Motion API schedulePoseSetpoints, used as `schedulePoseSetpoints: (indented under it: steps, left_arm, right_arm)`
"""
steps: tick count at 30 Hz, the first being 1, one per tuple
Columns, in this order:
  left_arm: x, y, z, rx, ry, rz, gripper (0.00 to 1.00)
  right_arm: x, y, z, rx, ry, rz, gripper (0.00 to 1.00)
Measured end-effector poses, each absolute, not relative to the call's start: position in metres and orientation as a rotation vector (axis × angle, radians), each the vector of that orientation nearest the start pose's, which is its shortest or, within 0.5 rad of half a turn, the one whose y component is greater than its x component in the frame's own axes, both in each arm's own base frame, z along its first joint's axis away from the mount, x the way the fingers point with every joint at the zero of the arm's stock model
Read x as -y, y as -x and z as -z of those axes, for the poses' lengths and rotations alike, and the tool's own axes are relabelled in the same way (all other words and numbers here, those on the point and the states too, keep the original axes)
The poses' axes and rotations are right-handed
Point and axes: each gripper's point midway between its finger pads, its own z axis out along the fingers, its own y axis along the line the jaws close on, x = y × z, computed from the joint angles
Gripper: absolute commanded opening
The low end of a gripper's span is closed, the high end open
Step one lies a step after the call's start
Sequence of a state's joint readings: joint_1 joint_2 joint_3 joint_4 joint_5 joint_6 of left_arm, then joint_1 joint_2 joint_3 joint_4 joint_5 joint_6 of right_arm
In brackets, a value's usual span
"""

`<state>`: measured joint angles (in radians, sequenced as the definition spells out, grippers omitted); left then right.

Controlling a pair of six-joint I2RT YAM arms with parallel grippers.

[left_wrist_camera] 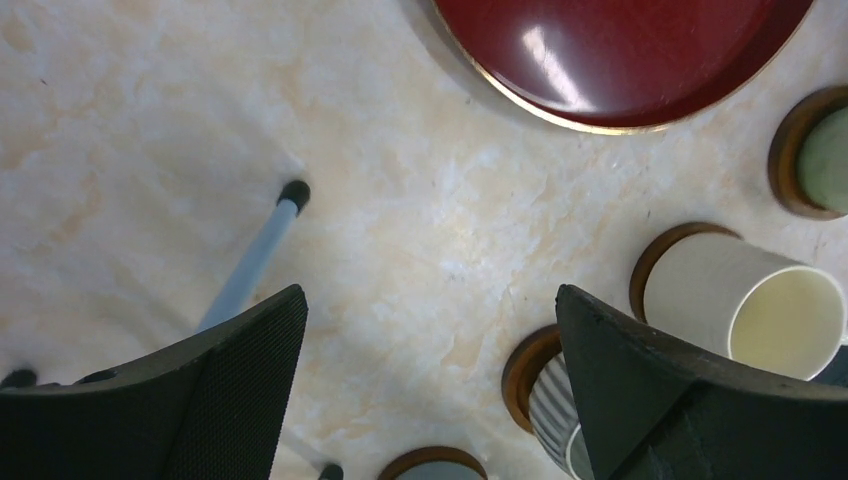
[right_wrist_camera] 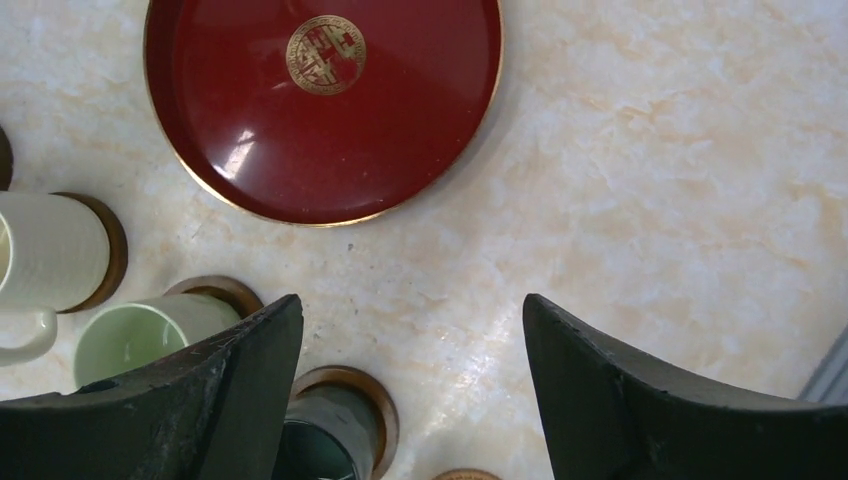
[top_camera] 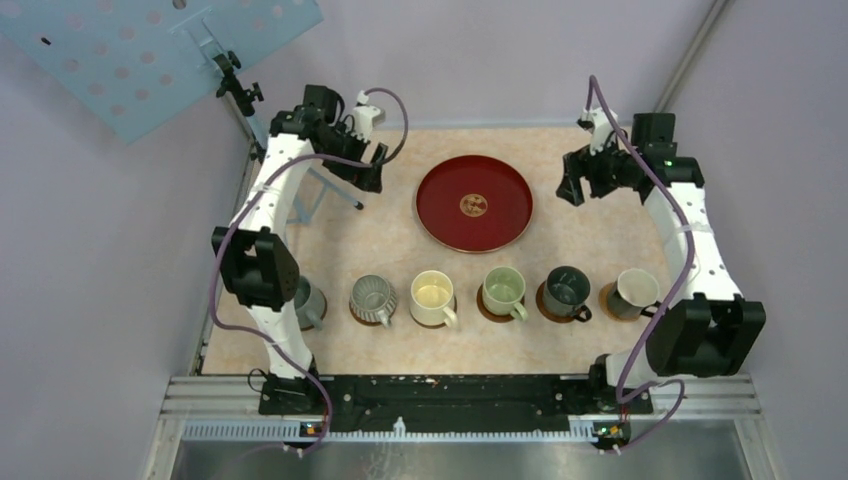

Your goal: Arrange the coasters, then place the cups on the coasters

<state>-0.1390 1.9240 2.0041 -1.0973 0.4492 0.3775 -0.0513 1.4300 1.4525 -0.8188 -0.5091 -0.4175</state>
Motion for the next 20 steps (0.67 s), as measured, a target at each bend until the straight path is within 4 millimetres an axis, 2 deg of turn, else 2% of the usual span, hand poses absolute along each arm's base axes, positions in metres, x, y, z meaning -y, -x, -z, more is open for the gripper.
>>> schedulePoseSetpoints:
  steps: [4,8,12,17,20]
  left_arm:
    - [0.134,-0.410,-0.188,-2.441,-0.880,0.347,0.99]
    - [0.159,-0.392,-0.163,-2.465,-1.014,0.267,0.99]
    - [0.178,-0.382,-0.159,-2.458,-1.059,0.286,0.99]
    - [0.179,-0.394,-0.158,-2.436,-0.970,0.291,0.99]
    - [0.174,-0.395,-0.155,-2.436,-0.916,0.267,0.99]
  right_arm:
    - [-0.077,-0.369,-0.226,-2.195,0.660,-0.381,0.80]
    - [-0.100,-0.368,-0.192,-2.264,0.670,-0.425,0.79]
    - [-0.106,-0.369,-0.171,-2.322,0.629,-0.439,0.80]
    - [-0.100,-0.370,-0.173,-2.320,0.585,-0.395,0.82]
    - [-0.097,-0.363,-0.181,-2.292,0.576,-0.372,0.82]
